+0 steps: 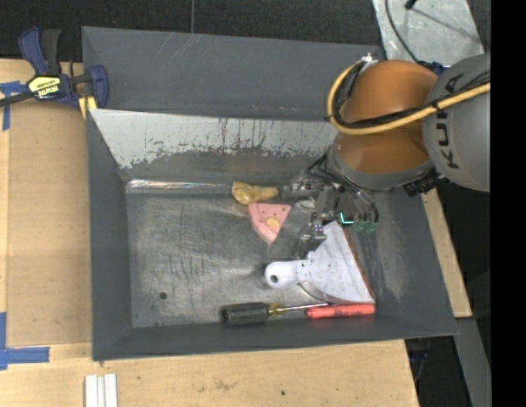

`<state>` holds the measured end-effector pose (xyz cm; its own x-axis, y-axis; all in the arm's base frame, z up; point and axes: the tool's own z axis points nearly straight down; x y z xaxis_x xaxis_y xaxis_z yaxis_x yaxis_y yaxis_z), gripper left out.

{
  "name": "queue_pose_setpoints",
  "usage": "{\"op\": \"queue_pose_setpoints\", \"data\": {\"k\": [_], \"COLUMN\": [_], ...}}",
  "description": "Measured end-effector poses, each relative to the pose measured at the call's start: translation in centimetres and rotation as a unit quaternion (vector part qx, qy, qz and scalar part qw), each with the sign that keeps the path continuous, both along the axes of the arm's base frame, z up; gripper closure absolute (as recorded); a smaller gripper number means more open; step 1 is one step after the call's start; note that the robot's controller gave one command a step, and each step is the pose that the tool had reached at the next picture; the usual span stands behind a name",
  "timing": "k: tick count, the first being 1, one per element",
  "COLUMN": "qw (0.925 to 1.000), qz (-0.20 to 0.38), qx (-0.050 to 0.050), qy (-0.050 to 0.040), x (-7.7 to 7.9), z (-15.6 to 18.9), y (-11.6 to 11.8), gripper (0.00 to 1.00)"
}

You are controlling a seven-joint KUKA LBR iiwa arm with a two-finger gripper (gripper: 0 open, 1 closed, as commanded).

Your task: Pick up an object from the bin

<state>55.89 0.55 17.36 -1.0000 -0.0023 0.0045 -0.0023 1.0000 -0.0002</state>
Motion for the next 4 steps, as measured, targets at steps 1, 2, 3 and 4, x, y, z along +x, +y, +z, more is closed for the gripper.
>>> {"op": "queue_pose_setpoints", "data": {"k": [1, 2, 3, 4], "qw": [1.0000, 0.9964, 0.9892, 0.9946], "qz": [0.000, 0.084, 0.147, 0.104], "qx": [0.000, 0.000, 0.001, 0.000], "qy": [-0.0040, -0.0080, 0.0000, -0.0029], "x": [0.2, -0.5, -2.4, -5.1], "z": [0.4, -3.1, -5.3, -3.4], "y": [0.0, -2.0, -4.5, -4.5], "gripper": [0.00, 0.00, 0.00, 0.00]}}
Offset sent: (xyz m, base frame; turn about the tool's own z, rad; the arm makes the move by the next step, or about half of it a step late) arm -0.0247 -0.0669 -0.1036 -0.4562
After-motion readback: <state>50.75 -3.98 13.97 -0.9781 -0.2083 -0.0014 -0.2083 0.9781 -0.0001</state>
